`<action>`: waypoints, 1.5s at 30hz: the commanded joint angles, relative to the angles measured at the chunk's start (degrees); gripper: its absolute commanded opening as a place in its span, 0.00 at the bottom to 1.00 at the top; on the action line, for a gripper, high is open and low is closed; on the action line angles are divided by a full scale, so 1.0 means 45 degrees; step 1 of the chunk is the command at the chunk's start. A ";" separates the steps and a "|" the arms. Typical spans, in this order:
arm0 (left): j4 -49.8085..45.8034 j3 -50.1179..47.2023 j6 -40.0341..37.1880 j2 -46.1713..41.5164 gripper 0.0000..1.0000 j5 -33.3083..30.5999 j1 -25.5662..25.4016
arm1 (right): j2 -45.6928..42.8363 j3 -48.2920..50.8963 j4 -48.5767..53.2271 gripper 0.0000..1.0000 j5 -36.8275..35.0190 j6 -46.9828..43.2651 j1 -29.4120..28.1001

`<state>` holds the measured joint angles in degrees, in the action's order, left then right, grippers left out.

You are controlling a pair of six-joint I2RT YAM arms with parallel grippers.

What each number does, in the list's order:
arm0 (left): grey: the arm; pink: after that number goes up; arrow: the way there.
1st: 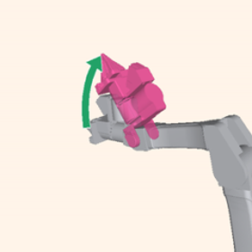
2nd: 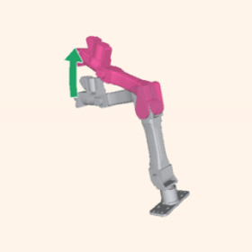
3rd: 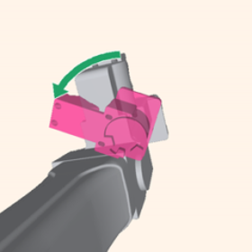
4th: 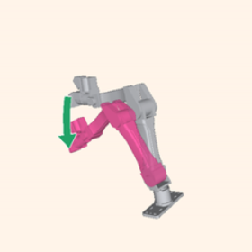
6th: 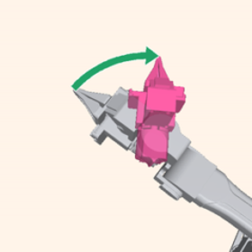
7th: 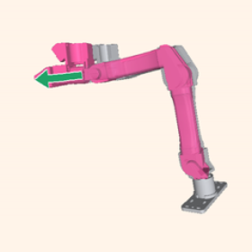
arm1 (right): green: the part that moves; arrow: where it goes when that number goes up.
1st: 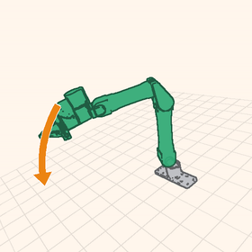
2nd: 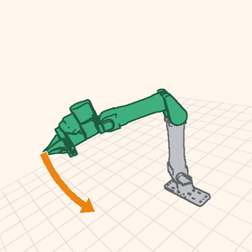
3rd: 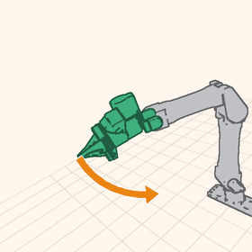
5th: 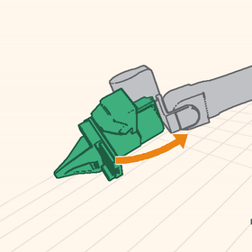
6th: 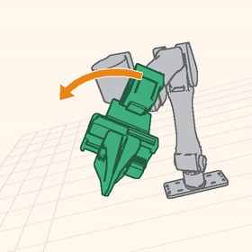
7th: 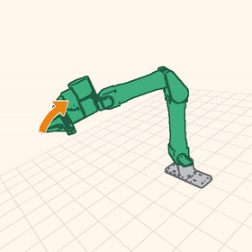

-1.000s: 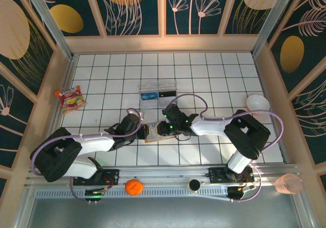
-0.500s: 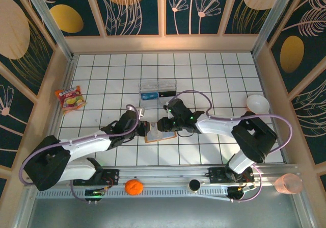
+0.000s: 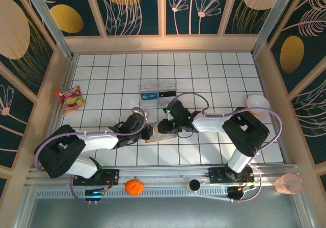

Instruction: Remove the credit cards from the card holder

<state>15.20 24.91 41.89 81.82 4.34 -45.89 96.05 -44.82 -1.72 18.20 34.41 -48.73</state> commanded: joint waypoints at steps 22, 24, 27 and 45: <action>0.0053 -0.0627 0.0095 0.0032 0.00 0.0087 0.0063 | 0.0375 0.0441 -0.1124 0.24 0.1624 -0.0178 -0.0222; 0.0078 -0.0632 0.0104 0.0029 0.00 0.0109 0.0073 | 0.0343 0.0664 -0.1464 0.20 0.1843 0.0057 -0.0082; 0.0121 -0.0590 0.0094 0.0097 0.00 0.0232 0.0061 | 0.0408 0.0819 -0.2020 0.22 0.2438 0.0402 0.0027; 0.0356 -0.0814 -0.0127 0.0255 0.00 0.0456 0.0285 | -0.1128 0.1041 0.0942 0.33 -0.2398 -0.0202 -0.0410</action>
<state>19.70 22.65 42.19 81.69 5.87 -45.15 92.55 -41.76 -1.41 11.97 34.57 -50.26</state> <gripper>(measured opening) 0.052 0.327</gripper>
